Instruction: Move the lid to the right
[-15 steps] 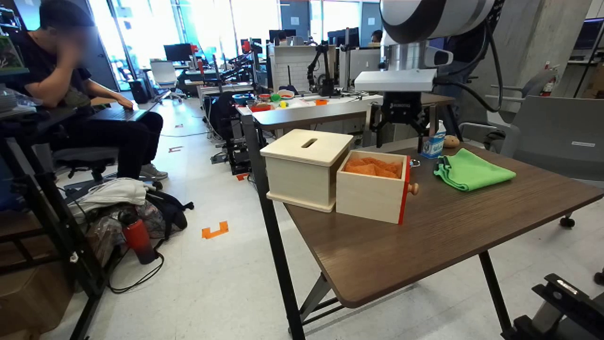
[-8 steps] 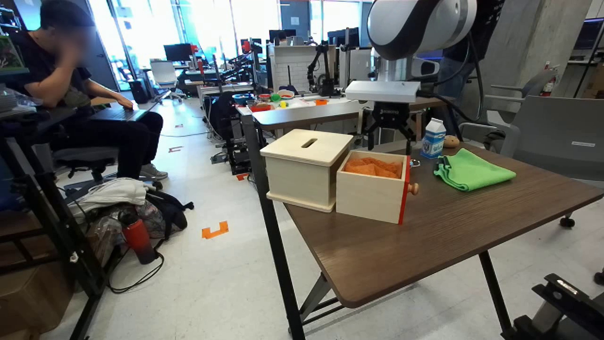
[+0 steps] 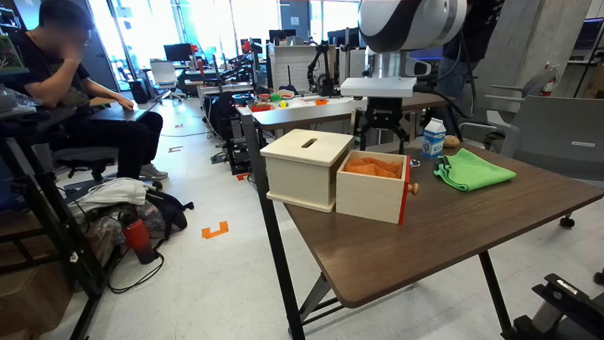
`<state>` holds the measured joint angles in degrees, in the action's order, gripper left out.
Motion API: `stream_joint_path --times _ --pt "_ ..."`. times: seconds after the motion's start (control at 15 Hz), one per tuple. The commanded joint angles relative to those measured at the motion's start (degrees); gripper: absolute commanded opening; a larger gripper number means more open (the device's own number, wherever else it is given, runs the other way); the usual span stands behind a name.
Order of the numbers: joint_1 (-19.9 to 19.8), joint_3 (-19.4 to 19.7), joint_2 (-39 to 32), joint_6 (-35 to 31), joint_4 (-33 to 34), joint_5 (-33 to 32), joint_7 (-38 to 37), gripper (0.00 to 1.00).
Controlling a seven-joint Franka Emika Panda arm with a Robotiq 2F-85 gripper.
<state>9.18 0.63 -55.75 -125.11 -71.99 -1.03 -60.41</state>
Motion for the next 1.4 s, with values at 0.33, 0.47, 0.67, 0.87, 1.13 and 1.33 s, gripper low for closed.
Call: stream_joint_path --times 0.33,0.47,0.67,0.87,1.13,1.33 --pt "-2.04 0.0 -2.1 9.95 6.11 1.34 20.35 1.0" --pt "-2.03 0.43 -2.62 10.58 6.67 1.34 22.74 1.0" --pt "-1.31 1.24 -3.29 9.71 6.79 0.93 24.43 1.0" --pt "-0.74 1.5 -4.05 9.43 7.12 0.9 25.23 1.0" --pt "-0.26 1.54 -4.83 9.36 8.14 1.07 25.49 0.69" --pt "-0.24 1.67 -5.22 9.39 9.16 1.09 25.35 0.69"
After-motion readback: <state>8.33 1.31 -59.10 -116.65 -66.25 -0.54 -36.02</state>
